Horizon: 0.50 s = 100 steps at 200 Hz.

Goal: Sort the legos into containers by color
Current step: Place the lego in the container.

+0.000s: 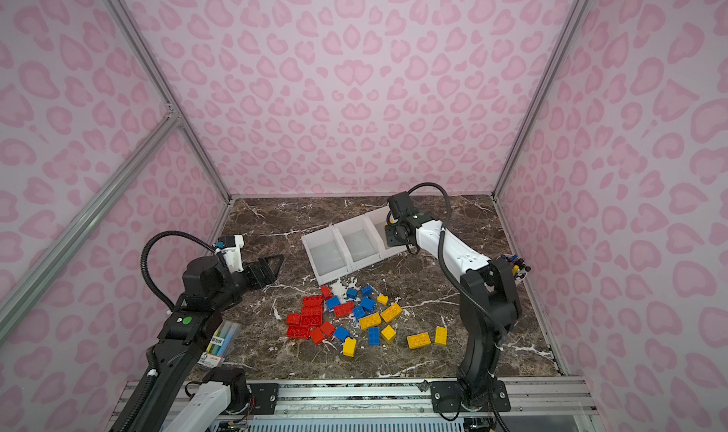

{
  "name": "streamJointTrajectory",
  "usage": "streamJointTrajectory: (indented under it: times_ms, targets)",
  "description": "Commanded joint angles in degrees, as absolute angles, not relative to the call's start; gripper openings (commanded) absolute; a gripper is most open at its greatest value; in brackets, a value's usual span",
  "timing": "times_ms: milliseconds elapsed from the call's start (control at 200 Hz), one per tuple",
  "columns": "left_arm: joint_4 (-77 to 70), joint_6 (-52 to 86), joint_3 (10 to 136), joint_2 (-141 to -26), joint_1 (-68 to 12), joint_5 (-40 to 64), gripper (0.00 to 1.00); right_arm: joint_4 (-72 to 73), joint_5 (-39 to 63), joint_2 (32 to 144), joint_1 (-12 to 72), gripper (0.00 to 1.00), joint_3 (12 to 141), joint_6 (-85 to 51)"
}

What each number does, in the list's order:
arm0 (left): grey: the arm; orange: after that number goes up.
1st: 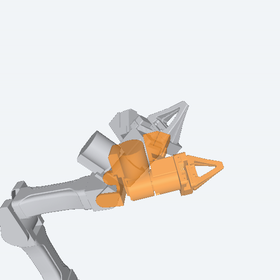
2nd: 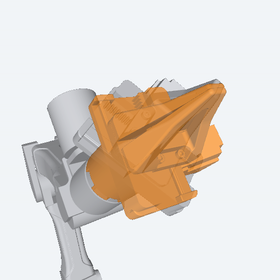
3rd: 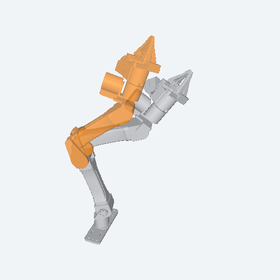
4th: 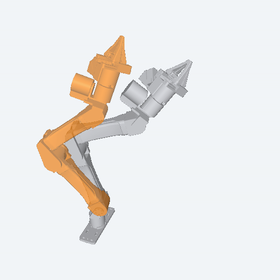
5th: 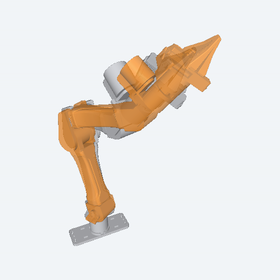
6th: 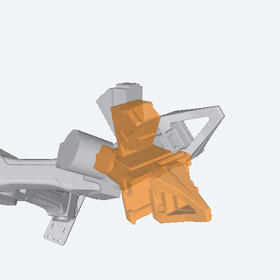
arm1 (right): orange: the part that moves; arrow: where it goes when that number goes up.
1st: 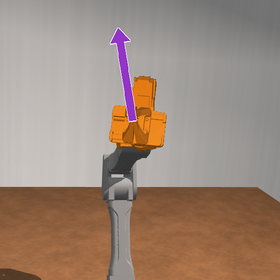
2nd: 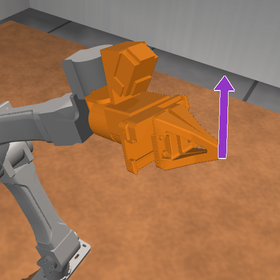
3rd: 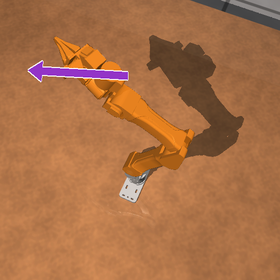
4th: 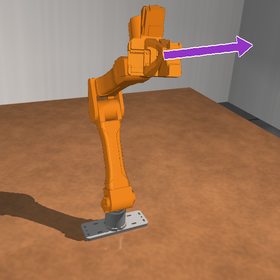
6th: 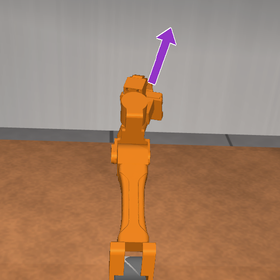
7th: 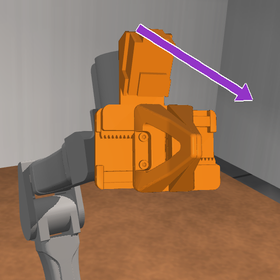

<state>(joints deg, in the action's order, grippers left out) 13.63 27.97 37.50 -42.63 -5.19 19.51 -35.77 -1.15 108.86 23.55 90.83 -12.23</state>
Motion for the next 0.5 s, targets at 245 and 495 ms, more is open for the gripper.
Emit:
streamJointTrajectory:
  times_ms: [245,495]
  targets:
    - [14.0,28.4,37.7,-42.5,-5.2,20.2,0.97,-41.4,3.3,126.8,22.6,0.39,109.6,-6.2]
    - [14.0,28.4,37.5,-42.4,-5.2,20.0,0.97,-41.5,4.0,127.4,22.8,0.62,108.6,-6.2]
